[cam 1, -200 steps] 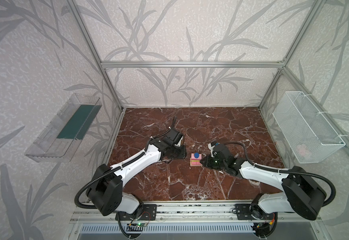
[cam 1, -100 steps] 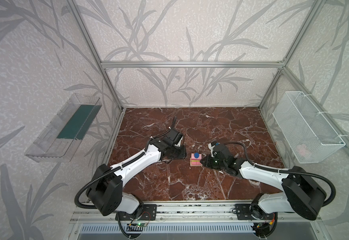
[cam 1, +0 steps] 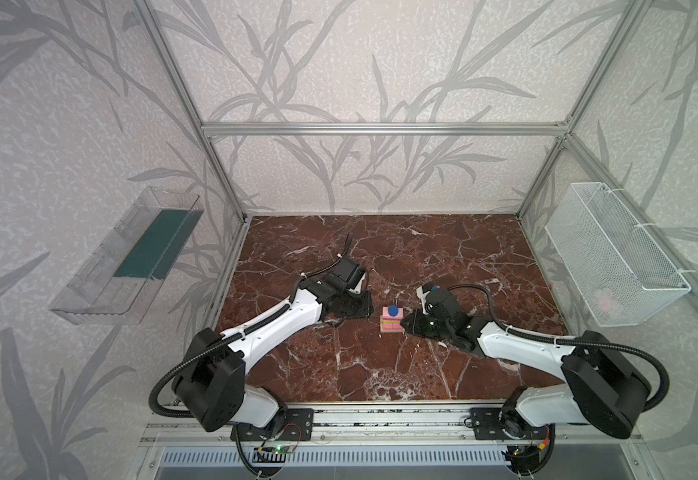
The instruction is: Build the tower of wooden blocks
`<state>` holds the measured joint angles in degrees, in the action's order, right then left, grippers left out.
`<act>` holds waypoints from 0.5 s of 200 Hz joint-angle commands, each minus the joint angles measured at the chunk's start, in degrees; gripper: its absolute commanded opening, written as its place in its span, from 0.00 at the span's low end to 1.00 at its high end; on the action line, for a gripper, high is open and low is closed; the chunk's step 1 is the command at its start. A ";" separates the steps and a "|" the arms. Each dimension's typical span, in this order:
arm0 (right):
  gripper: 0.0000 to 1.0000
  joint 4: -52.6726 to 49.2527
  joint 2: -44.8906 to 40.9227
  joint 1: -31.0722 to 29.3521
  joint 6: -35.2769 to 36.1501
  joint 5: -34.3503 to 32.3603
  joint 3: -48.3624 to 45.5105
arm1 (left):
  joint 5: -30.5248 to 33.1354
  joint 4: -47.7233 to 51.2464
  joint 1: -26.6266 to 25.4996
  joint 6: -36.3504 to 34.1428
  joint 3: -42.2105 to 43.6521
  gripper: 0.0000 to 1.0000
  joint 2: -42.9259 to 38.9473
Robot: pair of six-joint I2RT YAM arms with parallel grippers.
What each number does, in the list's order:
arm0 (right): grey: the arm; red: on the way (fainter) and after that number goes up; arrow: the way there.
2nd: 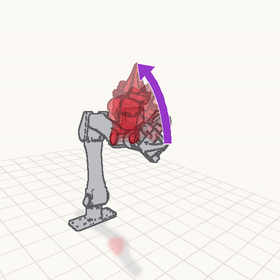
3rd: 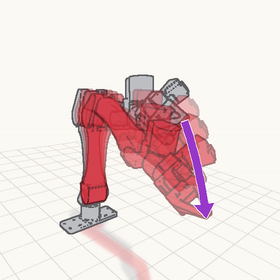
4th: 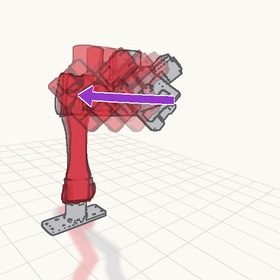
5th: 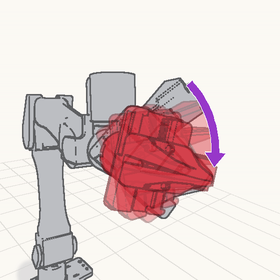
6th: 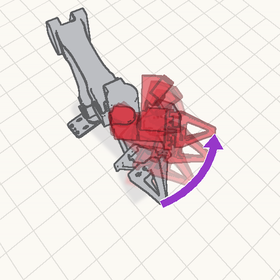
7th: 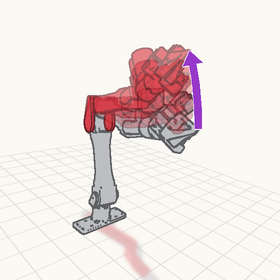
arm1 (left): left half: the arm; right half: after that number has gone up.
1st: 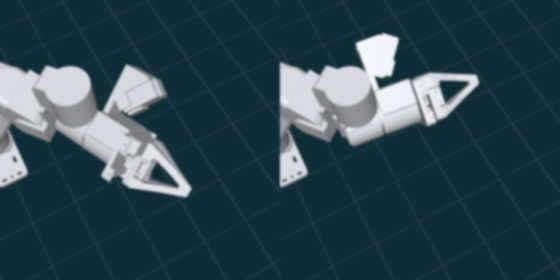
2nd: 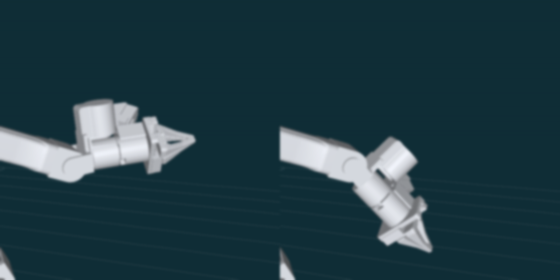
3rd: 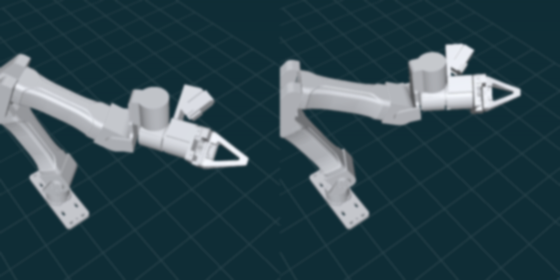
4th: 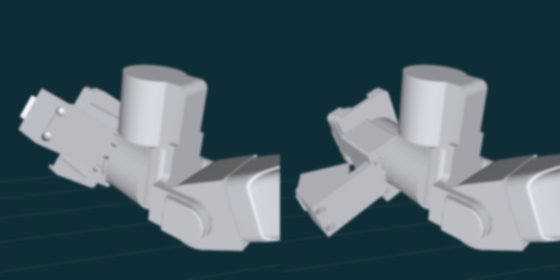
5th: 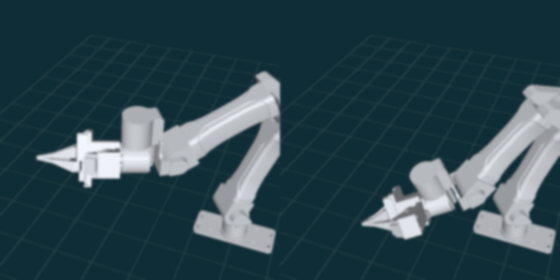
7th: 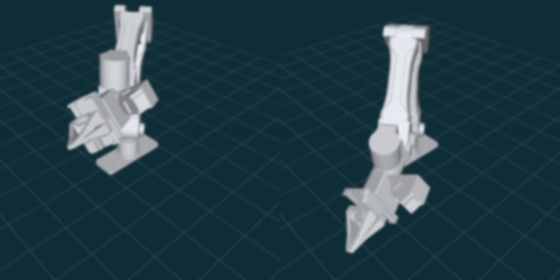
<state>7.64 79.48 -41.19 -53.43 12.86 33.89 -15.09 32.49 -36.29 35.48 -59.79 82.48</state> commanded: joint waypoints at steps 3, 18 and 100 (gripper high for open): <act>0.00 1.04 0.16 0.06 -0.13 -0.82 0.56 | 0.58 0.81 0.21 -1.01 -0.42 0.34 -0.74; 0.00 0.97 0.14 0.14 -0.02 -0.91 0.65 | 0.56 0.82 0.26 -1.00 -0.42 0.34 -0.79; 0.00 0.97 -0.15 0.32 -0.03 -1.26 0.67 | 0.59 0.90 0.21 -1.06 -0.42 0.34 -0.65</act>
<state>7.64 79.48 -41.01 -53.43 12.45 33.89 -15.09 32.51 -36.29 35.31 -59.79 82.48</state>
